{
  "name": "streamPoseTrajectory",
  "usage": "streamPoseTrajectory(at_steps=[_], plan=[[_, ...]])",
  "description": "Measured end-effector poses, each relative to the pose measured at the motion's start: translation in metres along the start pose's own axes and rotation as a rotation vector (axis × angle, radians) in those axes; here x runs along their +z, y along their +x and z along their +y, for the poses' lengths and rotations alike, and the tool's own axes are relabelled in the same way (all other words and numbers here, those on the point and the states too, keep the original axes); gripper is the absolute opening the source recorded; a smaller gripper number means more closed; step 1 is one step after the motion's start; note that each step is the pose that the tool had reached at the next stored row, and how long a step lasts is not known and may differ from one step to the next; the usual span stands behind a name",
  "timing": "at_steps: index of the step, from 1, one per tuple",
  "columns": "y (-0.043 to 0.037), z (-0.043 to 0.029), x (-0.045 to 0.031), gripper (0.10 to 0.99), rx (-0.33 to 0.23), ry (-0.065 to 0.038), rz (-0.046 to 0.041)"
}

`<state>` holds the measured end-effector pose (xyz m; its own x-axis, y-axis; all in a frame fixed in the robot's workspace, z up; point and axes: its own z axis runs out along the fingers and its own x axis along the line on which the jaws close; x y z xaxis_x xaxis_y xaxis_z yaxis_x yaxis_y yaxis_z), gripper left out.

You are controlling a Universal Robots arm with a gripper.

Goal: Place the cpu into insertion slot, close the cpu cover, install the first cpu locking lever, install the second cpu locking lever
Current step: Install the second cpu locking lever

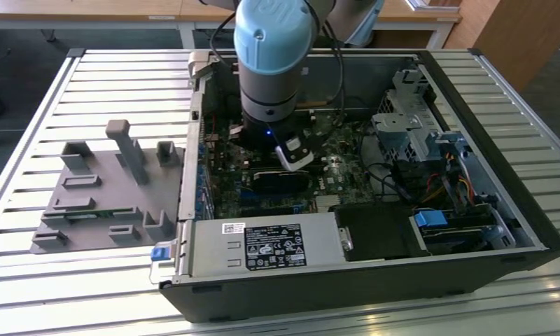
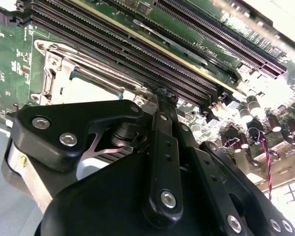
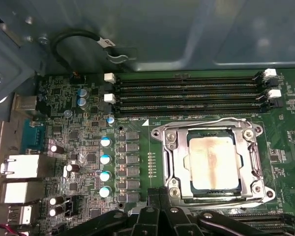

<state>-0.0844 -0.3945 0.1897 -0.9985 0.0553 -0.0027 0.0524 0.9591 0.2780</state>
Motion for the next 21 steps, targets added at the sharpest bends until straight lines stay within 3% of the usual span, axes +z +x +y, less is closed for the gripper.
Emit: streamPoseTrajectory(at_steps=[8, 21], plan=[[0.0018, 0.0003, -0.0014, 0.106, 0.000, 0.000, -0.0001], [0.0018, 0.0047, -0.0163, 0.106, 0.000, 0.000, -0.0001]])
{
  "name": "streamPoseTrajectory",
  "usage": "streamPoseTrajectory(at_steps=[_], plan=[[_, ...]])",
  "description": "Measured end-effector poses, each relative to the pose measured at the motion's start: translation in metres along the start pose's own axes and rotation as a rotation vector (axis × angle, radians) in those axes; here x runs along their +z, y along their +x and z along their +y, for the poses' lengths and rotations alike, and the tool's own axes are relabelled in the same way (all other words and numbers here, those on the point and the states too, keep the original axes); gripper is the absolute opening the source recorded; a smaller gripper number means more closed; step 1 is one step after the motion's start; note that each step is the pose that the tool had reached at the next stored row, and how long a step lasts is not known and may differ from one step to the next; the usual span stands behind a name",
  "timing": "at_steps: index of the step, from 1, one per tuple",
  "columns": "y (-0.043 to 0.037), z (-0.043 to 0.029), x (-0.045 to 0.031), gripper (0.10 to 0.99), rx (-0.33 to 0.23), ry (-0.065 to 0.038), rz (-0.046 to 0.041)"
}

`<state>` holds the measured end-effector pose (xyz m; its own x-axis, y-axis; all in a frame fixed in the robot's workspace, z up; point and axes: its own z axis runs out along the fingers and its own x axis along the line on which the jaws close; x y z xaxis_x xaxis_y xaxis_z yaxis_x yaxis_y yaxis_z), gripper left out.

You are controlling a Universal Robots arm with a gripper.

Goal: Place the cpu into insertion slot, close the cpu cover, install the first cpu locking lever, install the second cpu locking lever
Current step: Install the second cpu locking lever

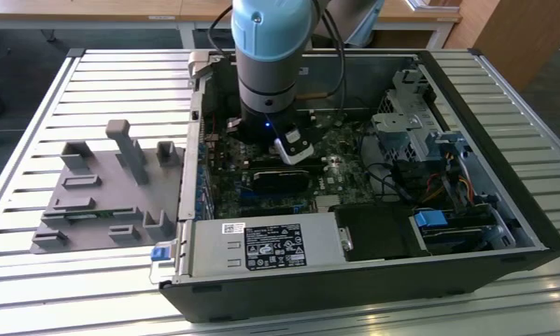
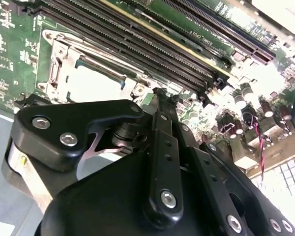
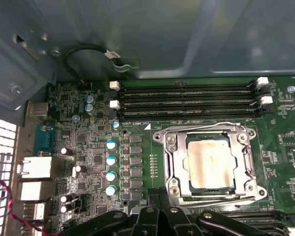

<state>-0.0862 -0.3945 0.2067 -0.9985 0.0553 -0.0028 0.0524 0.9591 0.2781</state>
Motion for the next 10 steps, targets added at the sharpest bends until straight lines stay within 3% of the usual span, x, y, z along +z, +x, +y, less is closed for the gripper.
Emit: streamPoseTrajectory(at_steps=[5, 10], plan=[[0.0000, 0.0020, -0.0067, 0.106, 0.000, 0.000, 0.0000], [0.0000, 0.0024, -0.0081, 0.106, 0.000, 0.000, -0.0001]])
